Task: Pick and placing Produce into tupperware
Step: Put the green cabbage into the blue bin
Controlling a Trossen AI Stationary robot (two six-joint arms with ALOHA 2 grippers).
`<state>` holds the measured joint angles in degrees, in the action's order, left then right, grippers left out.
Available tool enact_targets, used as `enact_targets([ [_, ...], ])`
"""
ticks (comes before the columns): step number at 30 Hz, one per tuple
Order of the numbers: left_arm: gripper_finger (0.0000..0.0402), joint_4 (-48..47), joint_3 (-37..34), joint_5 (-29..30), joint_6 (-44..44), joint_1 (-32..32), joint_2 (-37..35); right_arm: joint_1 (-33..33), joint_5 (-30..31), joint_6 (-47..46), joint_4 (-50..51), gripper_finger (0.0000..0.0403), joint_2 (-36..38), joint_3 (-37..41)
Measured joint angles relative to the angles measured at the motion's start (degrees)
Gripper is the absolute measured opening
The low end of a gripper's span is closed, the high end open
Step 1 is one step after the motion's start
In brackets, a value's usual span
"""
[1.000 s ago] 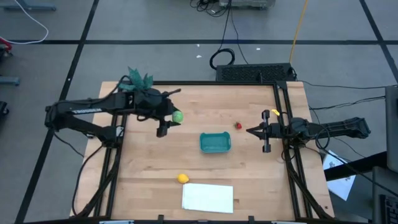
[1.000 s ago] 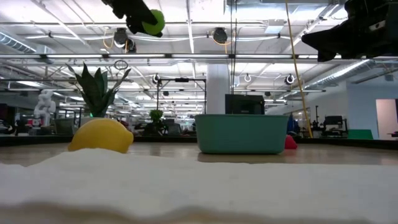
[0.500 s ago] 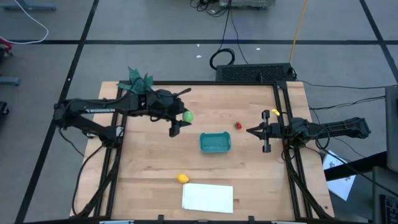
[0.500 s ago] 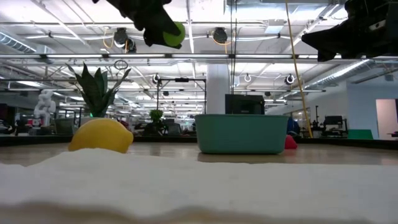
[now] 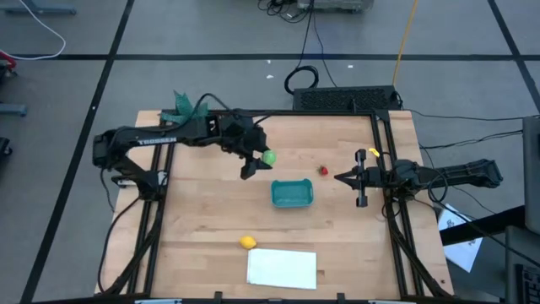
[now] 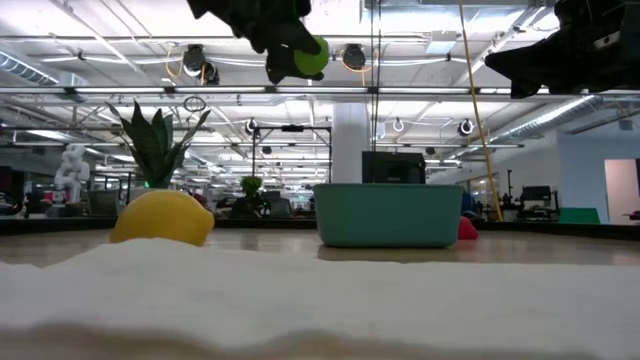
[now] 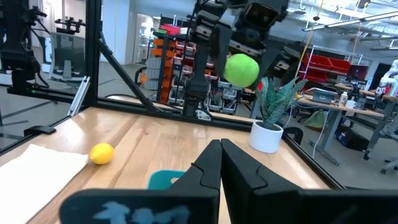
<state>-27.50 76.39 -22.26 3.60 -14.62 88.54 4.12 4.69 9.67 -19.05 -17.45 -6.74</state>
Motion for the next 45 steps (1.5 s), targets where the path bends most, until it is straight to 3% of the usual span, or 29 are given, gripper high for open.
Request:
enact_targets([
  [8, 0.0241, -7.3, 10.0, -3.7, 5.0, -1.5, 8.5, 0.0, 0.0, 0.0, 0.0, 0.0000, 0.0, 0.0],
  [18, 0.0241, -8.7, 15.6, -9.0, 10.1, -1.5, 17.3, 0.0, 0.0, 0.0, 0.0, 0.0000, 0.0, 0.0],
  [27, 0.0241, -8.4, 17.3, -9.4, 15.0, -1.4, 24.3, 0.0, 0.0, 0.0, 0.0, 0.0000, 0.0, 0.0],
  [39, 0.0241, -13.0, 17.3, -9.1, 31.4, 2.2, 26.4, 0.0, 0.0, 0.0, 0.0, 0.0000, 0.0, 0.0],
  [45, 0.0241, -9.4, 17.2, -8.1, 29.7, 4.0, 26.8, 0.0, 0.0, 0.1, -0.3, 0.0000, 0.0, 0.0],
])
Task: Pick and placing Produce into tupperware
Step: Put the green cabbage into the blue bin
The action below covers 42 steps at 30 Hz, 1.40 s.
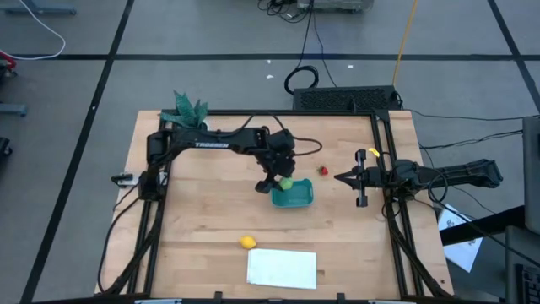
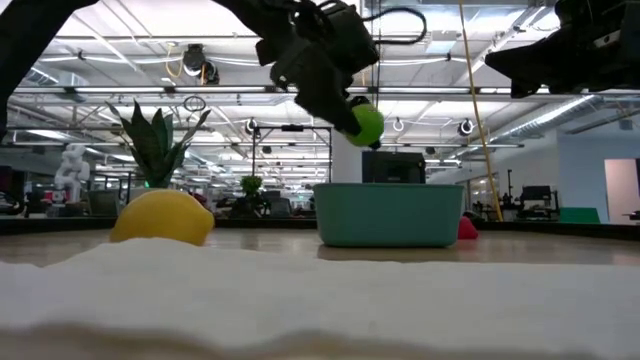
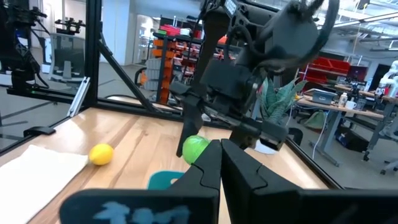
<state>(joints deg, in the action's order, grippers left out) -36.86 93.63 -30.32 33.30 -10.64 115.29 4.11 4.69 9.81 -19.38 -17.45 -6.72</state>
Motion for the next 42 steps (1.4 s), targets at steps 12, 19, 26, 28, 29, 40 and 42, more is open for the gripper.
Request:
enact_targets([
  [12, 0.0241, 6.6, 0.1, -0.2, -7.7, 0.4, 1.3, 0.0, 0.0, -0.1, -0.1, 0.0000, 0.0, 0.0],
  [19, 0.0241, 3.9, 0.0, -0.6, -4.7, 0.6, 3.2, 0.0, -0.1, -0.1, -0.1, 0.0000, 0.0, 0.0],
  [26, 0.0241, 1.8, -0.8, -1.3, 3.0, 1.1, 3.5, 0.0, -0.2, -0.1, -0.1, 0.0000, 0.0, 0.0],
  [28, 0.0241, 1.4, -0.9, -1.2, 4.8, 1.1, 3.5, 0.0, -0.2, -0.1, -0.1, 0.0000, 0.0, 0.0],
  [29, 0.0241, 1.4, -0.9, -1.2, 5.5, 1.1, 3.5, 0.0, -0.2, -0.1, -0.1, 0.0000, 0.0, 0.0],
  [40, 0.0241, 2.8, -0.9, -1.0, 9.9, 0.9, 3.9, 0.0, -0.2, 0.0, -0.1, 0.0000, 0.0, 0.0],
  [42, 0.0241, 3.1, -0.9, -1.2, 9.7, 0.6, 4.6, 0.0, -0.2, 0.0, -0.1, 0.0000, 0.0, 0.0],
])
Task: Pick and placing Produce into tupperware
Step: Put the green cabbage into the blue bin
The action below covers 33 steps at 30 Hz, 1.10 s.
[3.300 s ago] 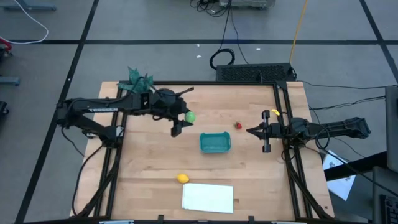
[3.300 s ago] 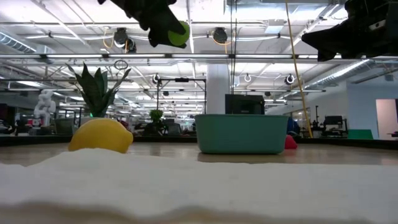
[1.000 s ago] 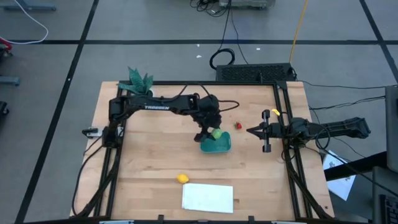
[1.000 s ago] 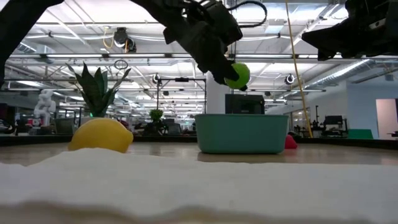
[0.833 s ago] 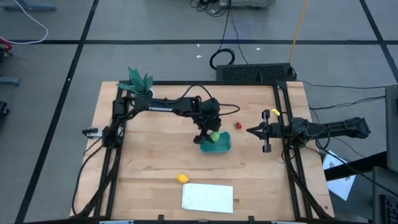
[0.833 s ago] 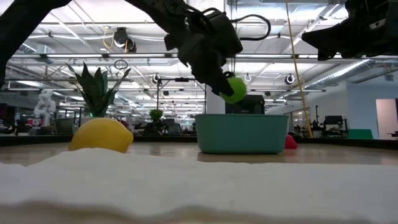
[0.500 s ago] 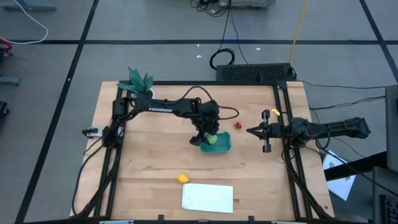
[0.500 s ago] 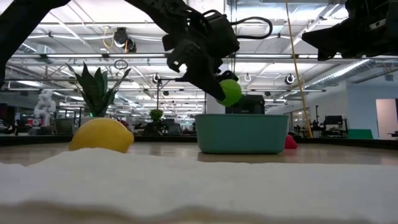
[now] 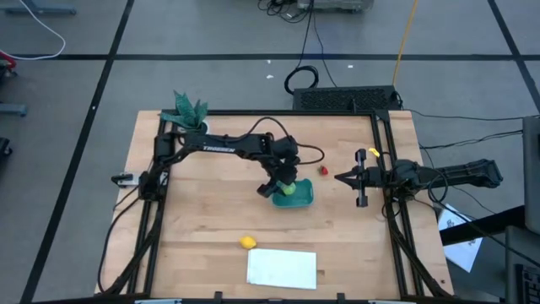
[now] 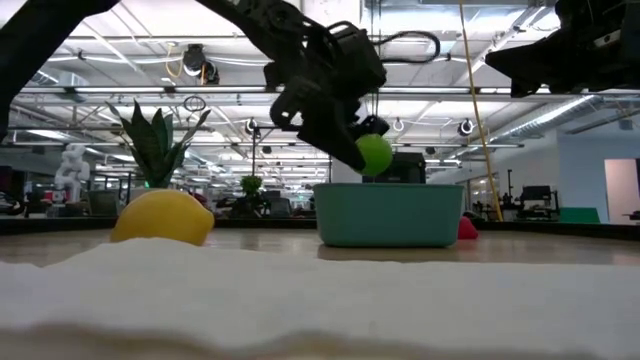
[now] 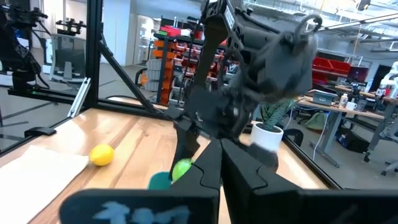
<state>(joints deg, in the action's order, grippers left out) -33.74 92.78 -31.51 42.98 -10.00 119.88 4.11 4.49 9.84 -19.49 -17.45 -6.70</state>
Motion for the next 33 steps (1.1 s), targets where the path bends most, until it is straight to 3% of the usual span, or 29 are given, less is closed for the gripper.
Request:
enact_targets([
  [33, 0.0241, 0.6, 0.0, 0.0, 3.6, 0.7, 2.6, 0.0, 0.0, 0.5, -1.5, 0.0000, -1.3, 0.0],
])
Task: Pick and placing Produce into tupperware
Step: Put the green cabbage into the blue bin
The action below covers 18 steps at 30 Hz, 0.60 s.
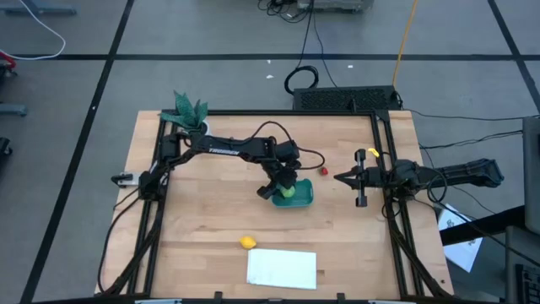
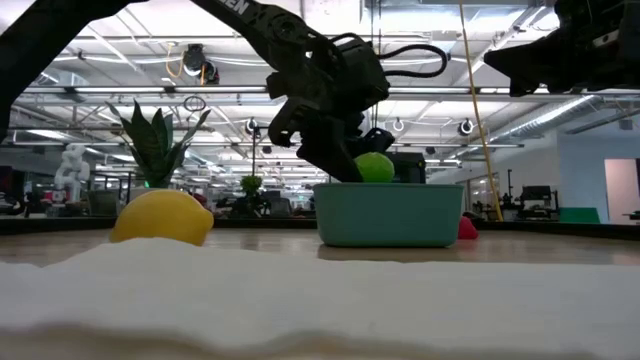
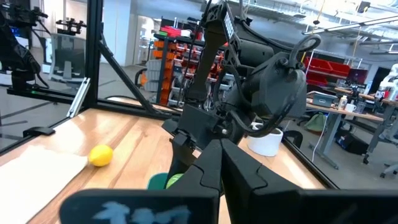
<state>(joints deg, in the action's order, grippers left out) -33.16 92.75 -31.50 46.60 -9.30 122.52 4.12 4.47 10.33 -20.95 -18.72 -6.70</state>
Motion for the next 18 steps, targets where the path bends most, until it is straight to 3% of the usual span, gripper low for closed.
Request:
enact_targets([
  [18, 0.0241, -1.3, 0.0, -2.9, -8.1, -0.5, 0.0, 0.0, 0.0, 0.9, -0.7, 0.0000, 0.0, 0.0],
])
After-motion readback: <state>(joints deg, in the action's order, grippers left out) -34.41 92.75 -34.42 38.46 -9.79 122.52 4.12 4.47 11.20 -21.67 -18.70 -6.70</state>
